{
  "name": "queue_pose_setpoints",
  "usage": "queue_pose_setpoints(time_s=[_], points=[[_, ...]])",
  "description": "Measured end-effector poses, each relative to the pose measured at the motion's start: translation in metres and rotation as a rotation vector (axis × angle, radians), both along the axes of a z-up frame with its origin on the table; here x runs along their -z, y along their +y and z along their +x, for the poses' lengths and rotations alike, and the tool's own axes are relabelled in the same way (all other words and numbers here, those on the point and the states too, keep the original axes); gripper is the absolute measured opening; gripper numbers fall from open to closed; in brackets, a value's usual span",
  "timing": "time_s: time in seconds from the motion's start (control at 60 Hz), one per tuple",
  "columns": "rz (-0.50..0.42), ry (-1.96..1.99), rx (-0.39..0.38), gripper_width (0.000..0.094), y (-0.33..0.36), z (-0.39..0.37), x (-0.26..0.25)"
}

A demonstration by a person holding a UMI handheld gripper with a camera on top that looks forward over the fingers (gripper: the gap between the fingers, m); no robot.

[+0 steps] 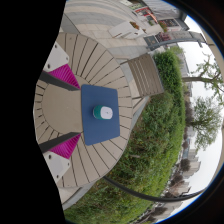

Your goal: Arrange mouse

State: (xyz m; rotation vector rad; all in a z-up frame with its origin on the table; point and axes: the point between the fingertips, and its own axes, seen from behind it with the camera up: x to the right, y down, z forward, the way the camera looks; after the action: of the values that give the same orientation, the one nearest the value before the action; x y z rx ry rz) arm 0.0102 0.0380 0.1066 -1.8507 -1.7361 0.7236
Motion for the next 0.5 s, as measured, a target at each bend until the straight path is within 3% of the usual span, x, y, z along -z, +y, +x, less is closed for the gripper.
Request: queue_pose_setpoints(time_s=[0.233,0.5], points=[[0.025,-0.046,-0.049,0.0856,-0.004,0.141,-0.024],[0.062,-0.039,-0.019,0.0856,-0.002,0.174,-0.018]])
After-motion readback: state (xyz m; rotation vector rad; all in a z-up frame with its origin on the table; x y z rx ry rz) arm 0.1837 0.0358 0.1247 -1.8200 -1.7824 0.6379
